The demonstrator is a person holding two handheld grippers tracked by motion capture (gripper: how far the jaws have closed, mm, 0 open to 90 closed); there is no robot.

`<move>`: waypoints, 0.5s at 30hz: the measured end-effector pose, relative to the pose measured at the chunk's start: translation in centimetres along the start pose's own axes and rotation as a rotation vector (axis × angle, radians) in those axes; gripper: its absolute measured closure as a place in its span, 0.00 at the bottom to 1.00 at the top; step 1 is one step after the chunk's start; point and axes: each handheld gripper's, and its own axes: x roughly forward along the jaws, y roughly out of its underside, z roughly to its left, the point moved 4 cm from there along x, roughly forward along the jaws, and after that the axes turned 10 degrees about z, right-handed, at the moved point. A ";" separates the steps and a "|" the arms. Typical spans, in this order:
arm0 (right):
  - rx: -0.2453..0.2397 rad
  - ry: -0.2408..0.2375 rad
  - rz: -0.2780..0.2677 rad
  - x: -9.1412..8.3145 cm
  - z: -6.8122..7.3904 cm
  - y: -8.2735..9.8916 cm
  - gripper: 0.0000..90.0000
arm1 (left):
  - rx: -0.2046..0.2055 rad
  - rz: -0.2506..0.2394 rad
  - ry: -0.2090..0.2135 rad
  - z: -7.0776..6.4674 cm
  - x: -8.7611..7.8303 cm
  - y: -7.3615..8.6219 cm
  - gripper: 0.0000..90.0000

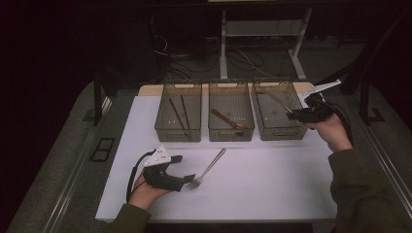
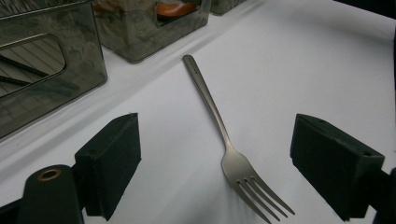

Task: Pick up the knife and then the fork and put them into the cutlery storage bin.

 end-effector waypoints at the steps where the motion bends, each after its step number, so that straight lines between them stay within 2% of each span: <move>1: 0.010 0.006 -0.001 0.2 -0.4 -0.2 0.86 | 0.000 0.000 0.001 0.0 0.0 0.0 0.17; 3: 0.035 0.010 0.007 0.6 -1.0 -0.6 0.86 | 0.001 0.001 0.003 0.0 0.0 0.0 0.17; 8: 0.059 0.038 0.039 1.6 -2.0 -1.7 0.86 | 0.005 0.007 0.010 -0.1 0.1 0.0 0.17; 11: 0.080 0.050 0.054 2.3 -2.4 -2.2 0.86 | 0.004 0.008 0.012 -0.1 0.1 0.1 0.17; 15: 0.106 0.044 0.069 3.3 -2.6 -2.6 0.86 | 0.010 0.012 0.015 -0.1 0.2 0.1 0.17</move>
